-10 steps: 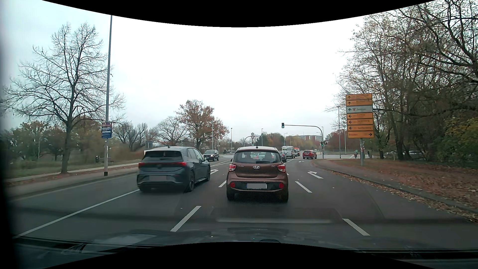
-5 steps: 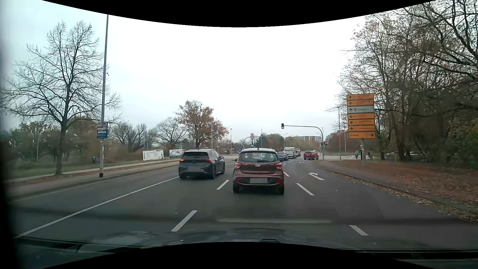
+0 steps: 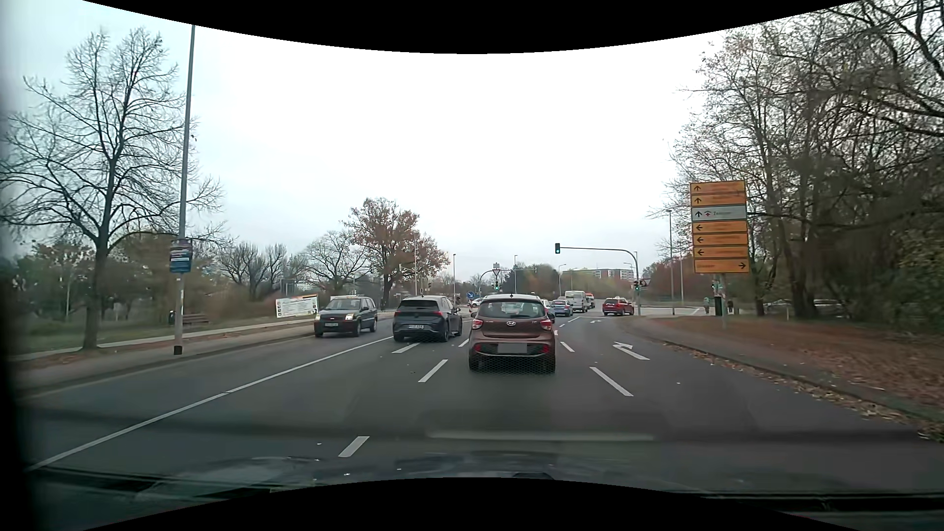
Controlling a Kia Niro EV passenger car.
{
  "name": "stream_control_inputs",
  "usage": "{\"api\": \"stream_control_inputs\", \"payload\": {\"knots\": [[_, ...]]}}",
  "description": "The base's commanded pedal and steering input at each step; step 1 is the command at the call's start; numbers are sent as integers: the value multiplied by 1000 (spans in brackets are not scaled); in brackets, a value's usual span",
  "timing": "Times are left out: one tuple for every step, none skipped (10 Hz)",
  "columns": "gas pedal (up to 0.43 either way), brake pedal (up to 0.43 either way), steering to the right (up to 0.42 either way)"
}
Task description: Follow the waypoints while adhering to traffic rules and regulations
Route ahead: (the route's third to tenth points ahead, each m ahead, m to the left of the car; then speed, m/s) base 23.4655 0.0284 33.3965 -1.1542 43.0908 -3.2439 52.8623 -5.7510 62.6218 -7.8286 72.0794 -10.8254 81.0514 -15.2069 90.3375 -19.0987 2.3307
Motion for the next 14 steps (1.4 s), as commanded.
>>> {"api": "stream_control_inputs", "payload": {"knots": [[441, 0, 12], [449, 0, 10], [461, 0, 8], [461, 0, 6], [461, 0, 4], [461, 0, 4], [461, 0, 4], [461, 0, 4], [461, 0, 4], [461, 0, 4], [461, 0, 4], [461, 0, 4], [441, 0, 4], [409, 0, 4]]}}
